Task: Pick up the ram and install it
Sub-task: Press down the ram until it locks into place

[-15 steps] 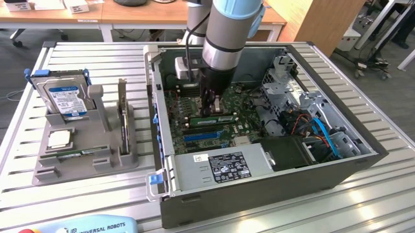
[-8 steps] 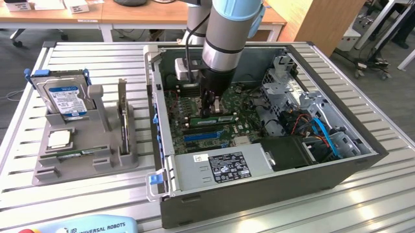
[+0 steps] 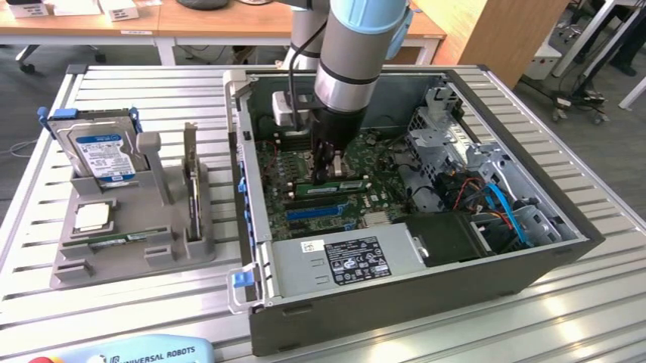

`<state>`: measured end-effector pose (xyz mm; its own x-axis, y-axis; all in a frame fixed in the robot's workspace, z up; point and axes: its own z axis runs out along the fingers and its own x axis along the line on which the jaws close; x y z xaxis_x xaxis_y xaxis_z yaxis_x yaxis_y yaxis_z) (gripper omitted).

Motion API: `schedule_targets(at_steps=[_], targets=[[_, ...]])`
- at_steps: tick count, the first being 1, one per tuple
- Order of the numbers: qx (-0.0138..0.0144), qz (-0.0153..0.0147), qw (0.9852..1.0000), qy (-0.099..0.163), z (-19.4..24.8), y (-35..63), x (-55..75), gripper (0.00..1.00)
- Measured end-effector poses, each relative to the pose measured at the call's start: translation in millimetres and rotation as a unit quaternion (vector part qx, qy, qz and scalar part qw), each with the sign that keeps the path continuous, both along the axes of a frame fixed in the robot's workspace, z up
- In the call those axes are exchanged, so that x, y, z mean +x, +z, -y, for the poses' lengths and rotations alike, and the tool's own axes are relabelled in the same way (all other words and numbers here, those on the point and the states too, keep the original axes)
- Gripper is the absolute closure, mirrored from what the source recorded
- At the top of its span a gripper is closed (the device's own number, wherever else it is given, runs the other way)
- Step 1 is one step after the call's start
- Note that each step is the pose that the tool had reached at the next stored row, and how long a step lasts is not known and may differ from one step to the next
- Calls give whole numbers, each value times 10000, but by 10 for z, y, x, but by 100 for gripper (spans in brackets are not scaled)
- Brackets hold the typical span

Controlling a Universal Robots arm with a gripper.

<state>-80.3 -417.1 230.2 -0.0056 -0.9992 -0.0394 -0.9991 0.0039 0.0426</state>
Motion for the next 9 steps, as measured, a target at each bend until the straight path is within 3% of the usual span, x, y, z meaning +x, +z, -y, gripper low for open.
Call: schedule_targets(at_steps=[9], targets=[[1, 1, 10000, 0, 0, -14, 0, 90]])
